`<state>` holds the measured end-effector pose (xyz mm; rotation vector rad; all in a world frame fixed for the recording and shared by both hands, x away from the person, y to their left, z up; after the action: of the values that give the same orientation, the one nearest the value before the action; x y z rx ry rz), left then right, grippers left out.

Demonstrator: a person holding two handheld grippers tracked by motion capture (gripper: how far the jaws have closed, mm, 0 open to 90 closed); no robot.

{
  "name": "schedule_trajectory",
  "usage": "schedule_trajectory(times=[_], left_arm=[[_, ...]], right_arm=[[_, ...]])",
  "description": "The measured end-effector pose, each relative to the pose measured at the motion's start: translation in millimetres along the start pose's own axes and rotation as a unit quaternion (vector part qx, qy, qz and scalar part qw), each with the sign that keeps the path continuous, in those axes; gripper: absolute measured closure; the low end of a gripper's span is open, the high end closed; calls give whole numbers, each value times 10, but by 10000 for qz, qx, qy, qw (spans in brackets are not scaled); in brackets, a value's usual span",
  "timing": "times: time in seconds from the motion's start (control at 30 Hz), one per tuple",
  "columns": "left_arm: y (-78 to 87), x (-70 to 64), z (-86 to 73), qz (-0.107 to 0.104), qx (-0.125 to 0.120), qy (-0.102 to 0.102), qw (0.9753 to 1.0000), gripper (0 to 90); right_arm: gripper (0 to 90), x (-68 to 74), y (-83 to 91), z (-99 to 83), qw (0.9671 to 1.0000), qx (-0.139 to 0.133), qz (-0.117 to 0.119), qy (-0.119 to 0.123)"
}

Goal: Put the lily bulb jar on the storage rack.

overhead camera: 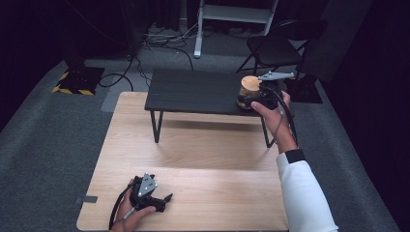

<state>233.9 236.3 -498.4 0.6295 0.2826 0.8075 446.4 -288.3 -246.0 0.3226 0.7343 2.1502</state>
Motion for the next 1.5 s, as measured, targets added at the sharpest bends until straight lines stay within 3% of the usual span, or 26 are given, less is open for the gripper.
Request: schedule_trajectory(times=[0.27, 0.6, 0.67, 0.7, 0.83, 0.9, 1.03, 1.17, 1.3, 1.4, 1.43, 1.5], left_arm=[[0, 0, 0, 0, 0, 0, 10000, 4], [0, -1, 0, 2, 2, -1, 10000, 5], [0, -1, 1, 1, 2, -1, 10000, 4], [0, -1, 1, 0, 2, 1, 10000, 4], [0, -1, 1, 1, 3, 0, 10000, 4], [1, 1, 2, 2, 5, -13, 10000, 4], [0, -1, 0, 0, 0, 1, 10000, 5], [0, 0, 0, 0, 2, 0, 10000, 4], [0, -1, 1, 0, 3, 2, 10000, 4], [0, 0, 1, 1, 2, -1, 10000, 5], [0, -1, 1, 1, 2, 1, 10000, 5], [0, -1, 1, 1, 3, 1, 10000, 4]], right_arm=[[247, -22, -78, -14, 9999, 91, -48, -55], [235, -62, -97, -100, 9999, -81, 28, -123], [90, -114, -98, -141, 9993, -251, 204, -183], [72, -107, -89, -141, 9992, -282, 192, -211], [72, -97, -12, -138, 9988, -442, 225, 27], [67, -34, 37, -116, 9992, -404, 39, 71], [56, -11, 88, -142, 9990, -453, 9, -38], [55, 31, 195, -197, 9989, -457, -110, 7], [54, 146, 314, -238, 9981, -367, -471, -121], [50, 60, 404, -407, 9979, -595, -103, 214], [50, 50, 423, -434, 9976, -624, -81, 289], [50, 82, 455, -461, 9977, -620, -201, 203]])
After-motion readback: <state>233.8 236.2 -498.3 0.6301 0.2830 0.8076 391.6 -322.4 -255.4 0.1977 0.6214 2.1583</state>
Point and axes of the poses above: each handheld gripper's, and its own axes: y roughly backward along the jaws, z roughly out of its top, x roughly to its left, the point moved 2 cm from there along -y, roughly forward along the jaws, and after that the axes turned 5 degrees about x, right-handed, at the moved point
